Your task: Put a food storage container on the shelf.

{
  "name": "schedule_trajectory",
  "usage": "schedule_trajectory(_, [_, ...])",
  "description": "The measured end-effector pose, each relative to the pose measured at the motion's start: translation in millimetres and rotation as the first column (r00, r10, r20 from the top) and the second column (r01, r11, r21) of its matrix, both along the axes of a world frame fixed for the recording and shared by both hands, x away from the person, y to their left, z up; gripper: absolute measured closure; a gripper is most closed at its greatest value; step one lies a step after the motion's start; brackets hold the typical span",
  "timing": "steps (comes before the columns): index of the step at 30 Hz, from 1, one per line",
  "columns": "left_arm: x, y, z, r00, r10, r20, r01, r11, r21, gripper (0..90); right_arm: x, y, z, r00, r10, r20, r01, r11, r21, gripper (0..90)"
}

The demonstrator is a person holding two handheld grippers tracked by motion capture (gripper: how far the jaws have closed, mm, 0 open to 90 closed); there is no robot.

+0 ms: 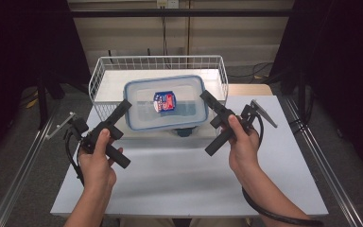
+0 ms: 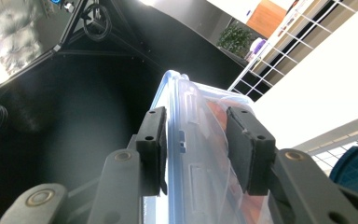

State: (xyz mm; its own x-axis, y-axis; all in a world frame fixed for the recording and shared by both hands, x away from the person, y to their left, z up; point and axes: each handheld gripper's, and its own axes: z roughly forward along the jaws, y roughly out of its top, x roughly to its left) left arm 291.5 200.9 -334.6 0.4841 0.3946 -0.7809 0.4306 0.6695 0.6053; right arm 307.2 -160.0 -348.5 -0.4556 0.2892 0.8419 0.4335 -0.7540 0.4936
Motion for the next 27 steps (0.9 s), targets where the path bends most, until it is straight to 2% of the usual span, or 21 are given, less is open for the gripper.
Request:
schedule_trajectory(5, [7.4, 2.6, 5.0, 0.9997, 0.012, 0.02, -0.012, 0.9999, 0.003, 58.9, 6.4, 4.4, 4.4, 0.9999, -0.009, 0.011, 0.009, 1.0, 0.008, 59.8])
schedule_trajectory(6, [8.5, 2.3, 6.0, 0.9999, 0.011, 0.013, -0.011, 0.9999, -0.012, 58.9, 8.1, 5.7, 5.5, 0.9998, -0.015, 0.013, 0.015, 1.0, 0.015, 59.8])
schedule_trajectory(7, [10.3, 3.3, 5.6, 0.9998, 0.013, 0.016, -0.013, 0.9999, -0.003, 58.9, 8.9, 6.1, 5.7, 0.9998, -0.018, 0.013, 0.017, 1.0, 0.01, 59.8])
schedule_trajectory(9, [12.6, 3.2, 6.3, 0.9997, 0.021, 0.009, -0.021, 0.9996, -0.02, 58.9, 11.3, 8.2, 6.4, 0.9997, -0.021, 0.013, 0.021, 1.0, 0.01, 59.8])
schedule_trajectory(11, [15.7, 4.0, 6.4, 0.9997, 0.025, 0.008, -0.024, 0.9994, -0.023, 58.9, 13.5, 10.1, 6.4, 0.9995, -0.028, 0.013, 0.028, 1.0, 0.012, 59.8])
schedule_trajectory(12, [17.8, 5.0, 6.2, 0.9996, 0.024, 0.014, -0.024, 0.9997, -0.01, 58.9, 14.8, 11.0, 6.4, 0.9994, -0.031, 0.013, 0.031, 0.999, 0.01, 59.7])
schedule_trajectory(15, [23.0, 6.5, 7.1, 0.9996, 0.028, 0.008, -0.028, 0.9994, -0.022, 58.9, 18.8, 13.3, 6.7, 0.9994, -0.035, 0.005, 0.035, 0.999, 0.011, 59.6])
schedule_trajectory(17, [27.1, 7.3, 8.5, 0.9994, 0.035, 0.004, -0.035, 0.9985, -0.043, 59.1, 20.9, 15.3, 7.3, 0.9991, -0.041, 0.002, 0.041, 0.999, 0.013, 59.5])
schedule_trajectory(27, [49.0, 11.6, 13.7, 0.9989, 0.047, -0.007, -0.047, 0.9978, -0.046, 59.2, 33.1, 25.1, 8.8, 0.9974, -0.071, -0.013, 0.071, 0.997, 0.007, 59.2])
